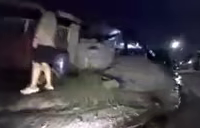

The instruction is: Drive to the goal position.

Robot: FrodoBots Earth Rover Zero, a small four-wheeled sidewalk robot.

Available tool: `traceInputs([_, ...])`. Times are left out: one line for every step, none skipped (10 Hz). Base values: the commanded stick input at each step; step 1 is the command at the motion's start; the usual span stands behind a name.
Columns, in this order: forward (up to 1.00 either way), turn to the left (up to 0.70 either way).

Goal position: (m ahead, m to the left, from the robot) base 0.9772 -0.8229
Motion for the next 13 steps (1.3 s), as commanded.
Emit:
traceInputs([0.00, 0.00])
traceInputs([0.00, 0.00])
traceInputs([0.00, 0.00])
traceInputs([0.00, 0.00])
traceInputs([0.00, 0.00])
traceInputs([0.00, -0.63])
traceInputs([0.00, -0.85])
traceInputs([0.00, -0.85])
traceInputs([0.00, -0.85])
traceInputs([0.00, -0.85])
traceInputs([0.00, -0.85])
traceInputs([0.00, -0.85])
traceInputs([0.00, -0.85])
